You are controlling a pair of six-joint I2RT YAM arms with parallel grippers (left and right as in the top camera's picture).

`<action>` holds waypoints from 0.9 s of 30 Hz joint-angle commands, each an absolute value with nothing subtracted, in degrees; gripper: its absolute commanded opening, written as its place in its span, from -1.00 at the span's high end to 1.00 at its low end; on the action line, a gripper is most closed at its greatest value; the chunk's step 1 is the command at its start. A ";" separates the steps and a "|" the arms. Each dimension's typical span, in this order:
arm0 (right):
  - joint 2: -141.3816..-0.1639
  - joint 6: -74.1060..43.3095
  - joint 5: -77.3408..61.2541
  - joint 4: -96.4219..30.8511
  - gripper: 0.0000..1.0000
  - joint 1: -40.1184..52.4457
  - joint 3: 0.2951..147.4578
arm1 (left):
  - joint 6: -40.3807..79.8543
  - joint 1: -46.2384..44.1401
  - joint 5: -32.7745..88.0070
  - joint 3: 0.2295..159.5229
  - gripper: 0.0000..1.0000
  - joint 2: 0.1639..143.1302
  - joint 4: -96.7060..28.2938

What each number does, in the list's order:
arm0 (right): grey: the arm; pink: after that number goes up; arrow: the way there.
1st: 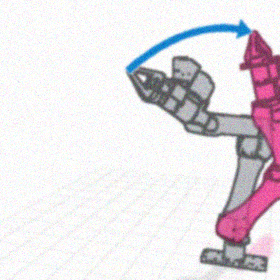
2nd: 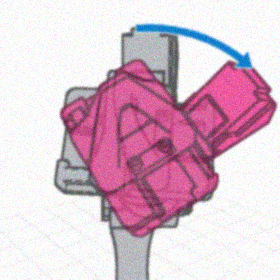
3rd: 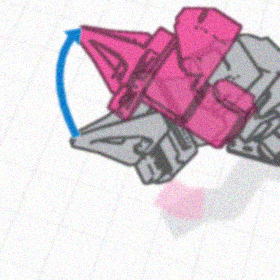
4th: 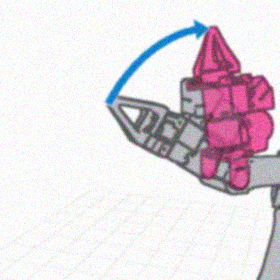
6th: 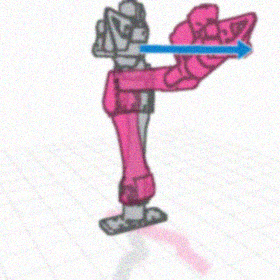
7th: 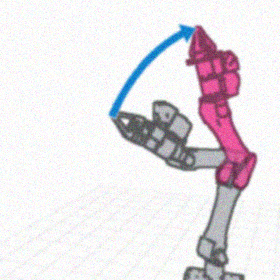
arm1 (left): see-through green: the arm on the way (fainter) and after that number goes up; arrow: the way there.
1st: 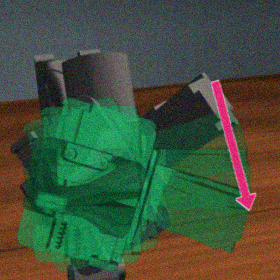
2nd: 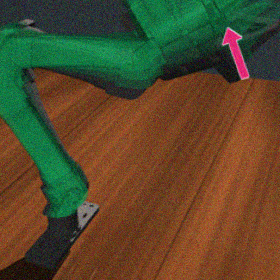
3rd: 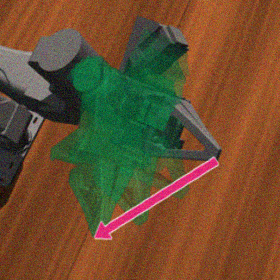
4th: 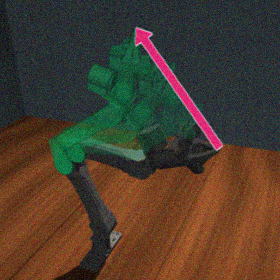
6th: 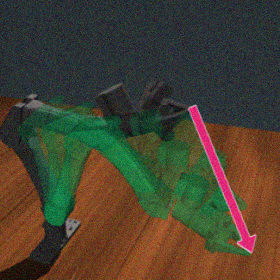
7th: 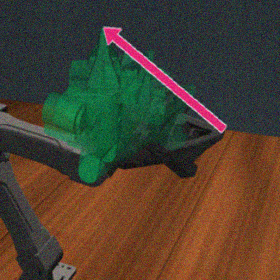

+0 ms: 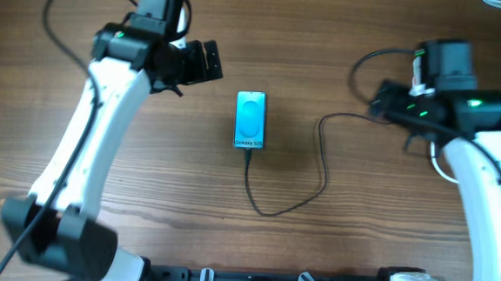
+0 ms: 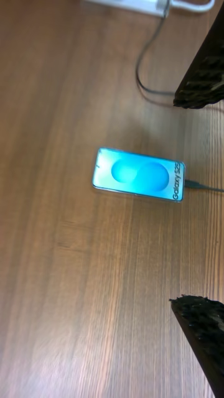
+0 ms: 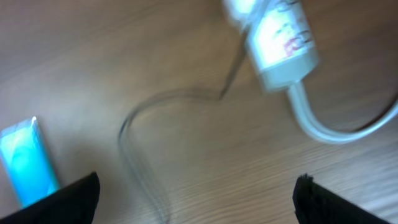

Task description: Plug charger to phone and switch on socket

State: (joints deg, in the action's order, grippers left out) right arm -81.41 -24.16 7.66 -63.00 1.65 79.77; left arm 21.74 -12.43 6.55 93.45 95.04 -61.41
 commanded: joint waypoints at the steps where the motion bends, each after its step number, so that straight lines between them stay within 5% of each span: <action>1: -82.46 -23.99 13.17 -57.78 -1.00 -6.79 81.01 | 23.18 -12.62 4.40 93.36 -0.99 93.67 -61.34; 7: -90.94 -25.47 13.13 -46.19 -0.99 -19.44 80.99 | 23.18 -12.62 4.40 93.36 -1.00 93.76 -61.34; 18: -108.57 -24.53 14.61 -35.07 -0.99 -25.04 80.99 | 23.18 -12.62 4.40 93.36 -1.00 93.76 -61.34; 27: -115.85 -19.00 1.69 -28.84 -1.00 -26.11 80.99 | 23.18 -12.62 4.40 93.36 -1.00 93.76 -61.34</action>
State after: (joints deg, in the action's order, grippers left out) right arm -114.48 -20.64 6.42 -29.65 -26.09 80.09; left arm 22.68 -12.43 5.37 93.47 93.65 -61.47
